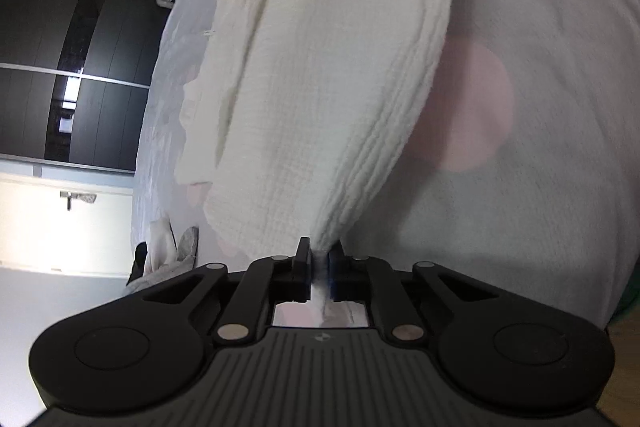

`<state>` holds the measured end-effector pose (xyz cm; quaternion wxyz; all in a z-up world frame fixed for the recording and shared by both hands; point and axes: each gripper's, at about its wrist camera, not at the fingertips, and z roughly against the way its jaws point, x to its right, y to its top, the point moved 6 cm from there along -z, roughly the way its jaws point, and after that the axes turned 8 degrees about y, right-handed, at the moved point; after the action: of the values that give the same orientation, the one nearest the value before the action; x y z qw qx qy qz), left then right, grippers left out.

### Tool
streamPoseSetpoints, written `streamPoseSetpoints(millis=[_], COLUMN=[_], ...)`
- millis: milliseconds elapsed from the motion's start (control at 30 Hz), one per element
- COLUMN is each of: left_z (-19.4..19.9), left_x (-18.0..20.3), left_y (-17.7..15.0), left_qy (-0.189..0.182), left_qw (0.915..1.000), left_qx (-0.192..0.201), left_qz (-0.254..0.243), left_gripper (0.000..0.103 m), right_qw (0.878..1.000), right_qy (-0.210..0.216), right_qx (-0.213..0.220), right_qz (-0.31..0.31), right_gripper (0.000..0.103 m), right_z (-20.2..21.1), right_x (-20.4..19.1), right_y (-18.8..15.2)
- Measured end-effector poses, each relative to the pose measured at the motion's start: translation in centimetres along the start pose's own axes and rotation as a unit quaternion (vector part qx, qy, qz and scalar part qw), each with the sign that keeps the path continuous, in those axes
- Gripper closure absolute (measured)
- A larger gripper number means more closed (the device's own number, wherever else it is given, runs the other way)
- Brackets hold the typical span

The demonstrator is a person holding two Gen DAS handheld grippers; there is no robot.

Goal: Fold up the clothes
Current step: 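Lift the hem with both grippers and fold it over toward the collar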

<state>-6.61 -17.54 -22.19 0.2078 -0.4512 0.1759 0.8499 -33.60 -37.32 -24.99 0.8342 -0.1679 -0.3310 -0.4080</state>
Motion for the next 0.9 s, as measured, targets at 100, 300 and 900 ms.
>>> streamPoseSetpoints(millis=[100,300,900], left_z=[1.0,3.1,2.9], left_x=[-3.7,-11.5,-23.6], left_y=[0.6,2.1,5.7], left_qy=[0.007,0.036,0.080], left_qw=[0.9980,0.9856,0.9832], left_qx=[0.012,0.037,0.051], left_qz=[0.061,0.161,0.156], left_gripper=[0.098,0.098,0.098], right_qw=[0.998,0.978,0.942], right_qy=[-0.038,-0.134,-0.257], right_qx=[0.015,0.049,0.073], right_qz=[-0.051,-0.149,-0.203], right_gripper=[0.099,0.100,0.100], right_z=[1.8,6.1,11.4], right_x=[3.0,9.5,22.2], right_y=[-0.1,-0.3,0.3])
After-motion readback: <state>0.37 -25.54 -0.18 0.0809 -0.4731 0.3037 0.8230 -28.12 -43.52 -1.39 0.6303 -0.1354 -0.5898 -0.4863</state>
